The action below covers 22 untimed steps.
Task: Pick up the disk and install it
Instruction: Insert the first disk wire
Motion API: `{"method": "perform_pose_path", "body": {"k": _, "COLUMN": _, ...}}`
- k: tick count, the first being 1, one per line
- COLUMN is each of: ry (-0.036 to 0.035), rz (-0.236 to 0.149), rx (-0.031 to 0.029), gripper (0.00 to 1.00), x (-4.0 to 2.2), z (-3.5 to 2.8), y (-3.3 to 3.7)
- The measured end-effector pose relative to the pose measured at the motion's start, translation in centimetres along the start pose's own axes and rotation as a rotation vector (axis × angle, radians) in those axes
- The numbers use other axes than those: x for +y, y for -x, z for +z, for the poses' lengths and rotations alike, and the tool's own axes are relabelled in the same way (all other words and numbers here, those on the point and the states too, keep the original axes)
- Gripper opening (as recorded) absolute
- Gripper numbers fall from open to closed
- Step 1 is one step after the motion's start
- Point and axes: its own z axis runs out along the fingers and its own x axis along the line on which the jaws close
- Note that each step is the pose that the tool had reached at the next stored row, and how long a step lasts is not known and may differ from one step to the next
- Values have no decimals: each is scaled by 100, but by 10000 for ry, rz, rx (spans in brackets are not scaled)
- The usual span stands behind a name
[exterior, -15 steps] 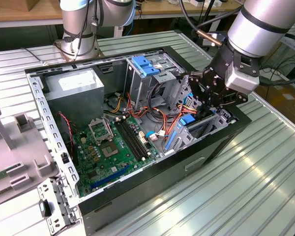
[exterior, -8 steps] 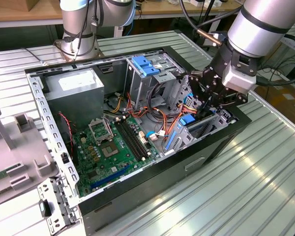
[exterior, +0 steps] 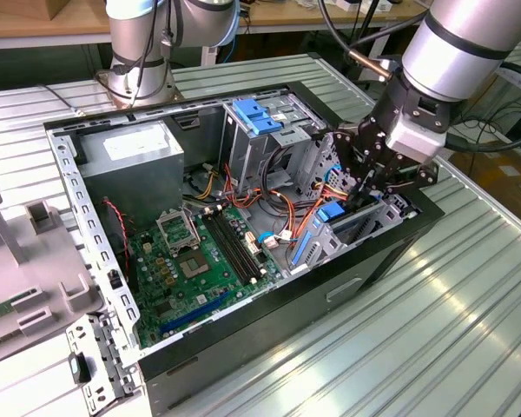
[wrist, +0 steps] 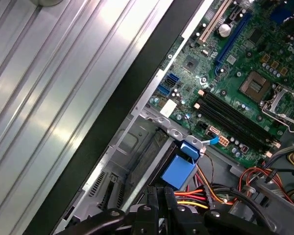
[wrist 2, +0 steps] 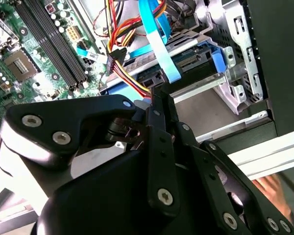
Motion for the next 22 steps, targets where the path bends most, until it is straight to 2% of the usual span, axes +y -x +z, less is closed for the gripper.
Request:
{"method": "perform_pose_path", "body": {"k": 7, "ry": -17, "rz": 597, "rx": 23, "gripper": 17, "x": 0, "z": 1, "y": 0}}
{"method": "perform_pose_path", "body": {"k": 10, "ry": -30, "rz": 1042, "rx": 40, "gripper": 17, "x": 0, "z": 2, "y": 0}}
{"method": "perform_pose_path", "body": {"k": 15, "ry": -43, "rz": 1487, "rx": 57, "gripper": 17, "x": 1, "z": 3, "y": 0}}
{"method": "perform_pose_path", "body": {"k": 22, "ry": -69, "rz": 2407, "rx": 93, "gripper": 17, "x": 1, "z": 4, "y": 0}}
